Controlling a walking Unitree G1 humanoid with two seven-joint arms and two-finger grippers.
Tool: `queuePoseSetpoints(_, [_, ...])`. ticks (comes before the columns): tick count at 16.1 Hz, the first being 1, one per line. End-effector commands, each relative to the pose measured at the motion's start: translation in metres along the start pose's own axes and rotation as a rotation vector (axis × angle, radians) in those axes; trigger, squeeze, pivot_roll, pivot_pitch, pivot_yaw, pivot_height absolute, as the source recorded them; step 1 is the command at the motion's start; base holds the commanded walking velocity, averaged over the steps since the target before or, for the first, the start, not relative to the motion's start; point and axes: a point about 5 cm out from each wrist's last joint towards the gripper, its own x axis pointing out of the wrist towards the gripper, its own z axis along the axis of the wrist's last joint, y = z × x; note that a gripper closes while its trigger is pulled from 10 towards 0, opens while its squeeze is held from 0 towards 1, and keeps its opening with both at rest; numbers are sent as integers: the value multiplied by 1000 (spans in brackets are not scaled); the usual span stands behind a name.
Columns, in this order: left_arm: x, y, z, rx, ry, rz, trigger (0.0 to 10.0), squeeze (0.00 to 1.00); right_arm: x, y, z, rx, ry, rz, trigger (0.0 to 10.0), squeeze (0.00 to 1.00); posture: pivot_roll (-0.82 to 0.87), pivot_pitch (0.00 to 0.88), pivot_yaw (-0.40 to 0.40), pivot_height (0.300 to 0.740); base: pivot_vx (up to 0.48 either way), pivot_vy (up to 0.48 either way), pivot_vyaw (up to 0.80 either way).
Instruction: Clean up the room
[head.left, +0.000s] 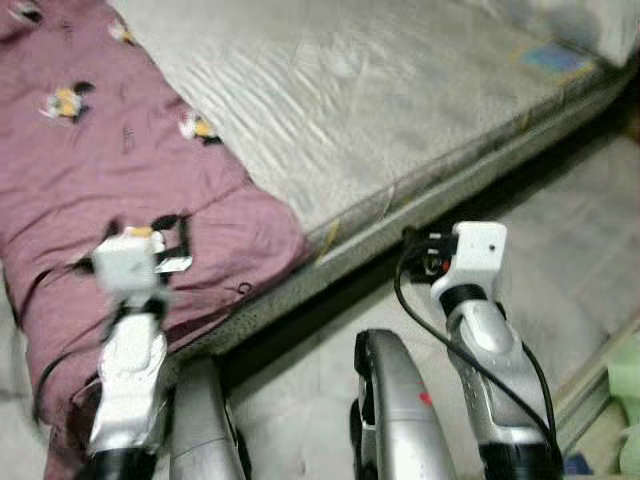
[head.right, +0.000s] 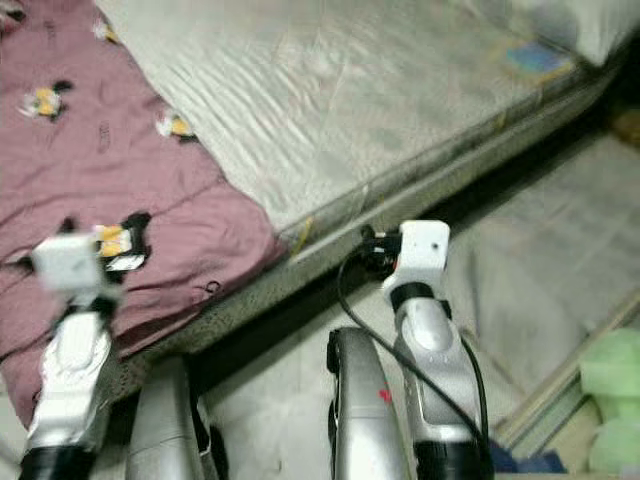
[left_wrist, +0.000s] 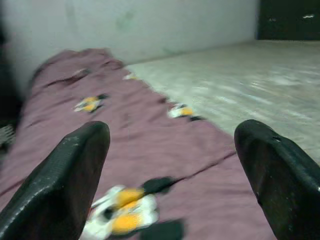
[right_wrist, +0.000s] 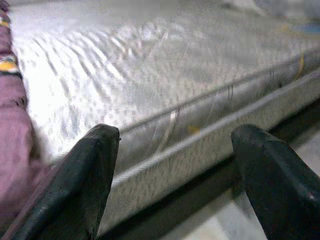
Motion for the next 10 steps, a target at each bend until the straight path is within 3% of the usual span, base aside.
queuePoseSetpoints(1, [-1, 5, 7, -12, -7, 25, 10000, 0, 4, 2, -3, -13, -9, -8, 10000, 0, -22, 15, -13, 537, 0, 0, 0])
queuePoseSetpoints(2, [-6, 5, 9, -31, 3, 38, 10000, 0, 8, 1, -6, -27, -21, -29, 10000, 0, -11, 7, -19, 537, 0, 0, 0])
queuePoseSetpoints(4, [-16, -11, 6, -84, 49, 6, 10000, 0, 13, 4, -18, -4, 1, -63, 10000, 0, 6, 0, -3, 537, 0, 0, 0])
queuePoseSetpoints(7, [-13, -26, 9, -109, 56, -58, 10000, 0, 20, 6, -11, 22, -56, -40, 10000, 0, 8, 0, -1, 547, 0, 0, 0])
queuePoseSetpoints(10, [-11, -28, 8, -108, 85, -70, 10000, 0, 21, 6, -14, 48, -57, -44, 10000, 0, 9, 0, -10, 577, 0, 0, 0])
